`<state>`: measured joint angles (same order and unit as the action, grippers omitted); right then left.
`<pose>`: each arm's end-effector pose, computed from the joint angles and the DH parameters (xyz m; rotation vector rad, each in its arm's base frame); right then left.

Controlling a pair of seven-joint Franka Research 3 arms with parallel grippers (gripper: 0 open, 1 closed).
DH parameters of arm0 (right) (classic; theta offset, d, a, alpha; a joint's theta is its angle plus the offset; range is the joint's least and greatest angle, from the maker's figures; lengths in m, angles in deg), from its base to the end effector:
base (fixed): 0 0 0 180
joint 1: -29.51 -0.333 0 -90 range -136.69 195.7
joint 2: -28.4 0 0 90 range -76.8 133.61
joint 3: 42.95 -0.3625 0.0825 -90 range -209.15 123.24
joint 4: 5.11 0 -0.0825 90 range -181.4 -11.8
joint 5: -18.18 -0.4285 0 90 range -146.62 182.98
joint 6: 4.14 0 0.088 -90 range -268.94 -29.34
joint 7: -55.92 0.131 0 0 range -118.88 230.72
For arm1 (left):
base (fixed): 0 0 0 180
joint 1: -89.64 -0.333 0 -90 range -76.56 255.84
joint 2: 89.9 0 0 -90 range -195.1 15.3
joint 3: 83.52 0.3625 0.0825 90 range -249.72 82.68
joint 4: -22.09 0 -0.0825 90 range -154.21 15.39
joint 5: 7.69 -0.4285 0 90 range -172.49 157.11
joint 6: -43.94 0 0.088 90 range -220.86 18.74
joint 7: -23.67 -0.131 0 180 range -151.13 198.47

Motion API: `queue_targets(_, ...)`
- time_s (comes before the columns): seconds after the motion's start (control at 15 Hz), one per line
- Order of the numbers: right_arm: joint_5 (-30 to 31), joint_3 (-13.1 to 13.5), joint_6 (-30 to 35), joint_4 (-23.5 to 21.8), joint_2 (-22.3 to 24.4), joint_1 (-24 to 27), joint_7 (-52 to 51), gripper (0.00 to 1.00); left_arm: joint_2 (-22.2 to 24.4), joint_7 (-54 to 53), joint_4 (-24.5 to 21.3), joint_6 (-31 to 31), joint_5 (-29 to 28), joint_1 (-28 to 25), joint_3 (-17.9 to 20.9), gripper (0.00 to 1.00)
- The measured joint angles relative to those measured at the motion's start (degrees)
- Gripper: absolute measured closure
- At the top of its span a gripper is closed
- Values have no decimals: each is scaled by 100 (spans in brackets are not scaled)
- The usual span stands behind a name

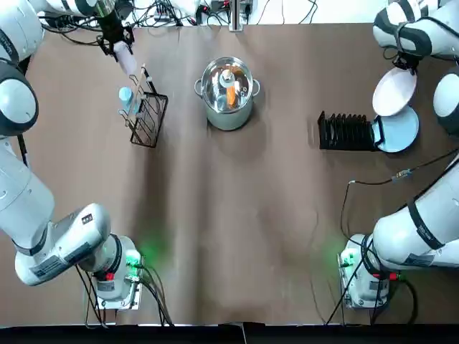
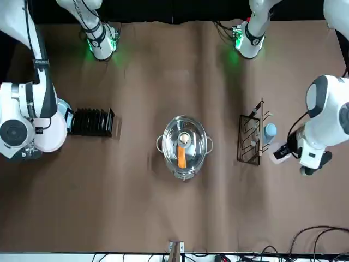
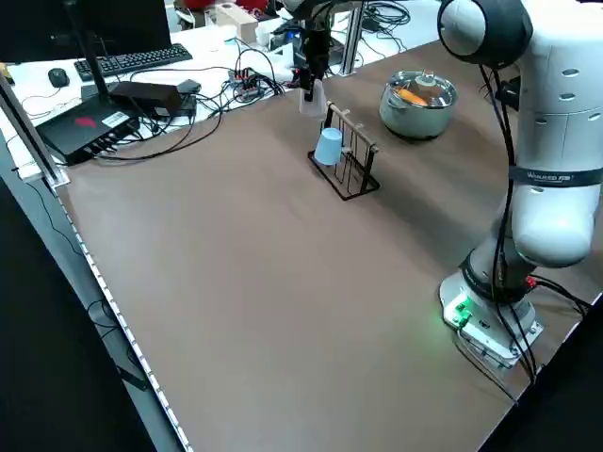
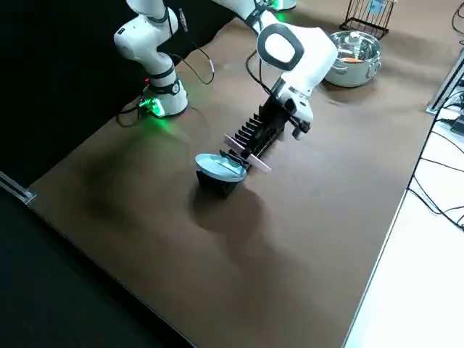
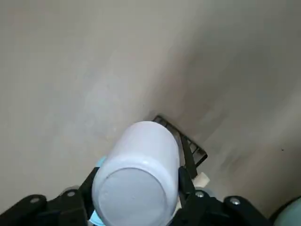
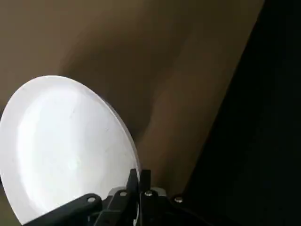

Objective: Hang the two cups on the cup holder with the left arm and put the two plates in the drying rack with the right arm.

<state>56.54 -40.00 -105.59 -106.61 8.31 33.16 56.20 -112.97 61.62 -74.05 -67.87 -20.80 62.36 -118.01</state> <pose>0.6485 -0.1418 0.3595 2.4700 0.1711 -0.4836 0.7010 -0.0261 0.3973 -3.0453 -0.7398 0.0854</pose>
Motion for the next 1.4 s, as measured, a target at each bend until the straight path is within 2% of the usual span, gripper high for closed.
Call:
queue_targets(0.27, 428, -16, -31, -856, 573, -95, -314, 96, -16, 101, -275, 21, 0, 16, 4, 31)
queue_targets(0.53, 590, -34, -146, -1519, 818, -356, -311, 96, -42, 101, -380, 21, 0, 12, 8, 31)
queue_targets(1.2, 601, -33, -379, -1823, 763, -767, 263, 96, -245, 101, -445, -4, -133, 7, 20, 31)
queue_targets(1.27, 604, -22, -449, -1838, 715, -764, 320, 96, -249, 101, -442, -14, -136, 6, 20, 29)
queue_targets(1.4, 608, -13, -534, -1839, 602, -763, 452, 96, -245, 94, -386, -35, -145, 1, 18, 14)
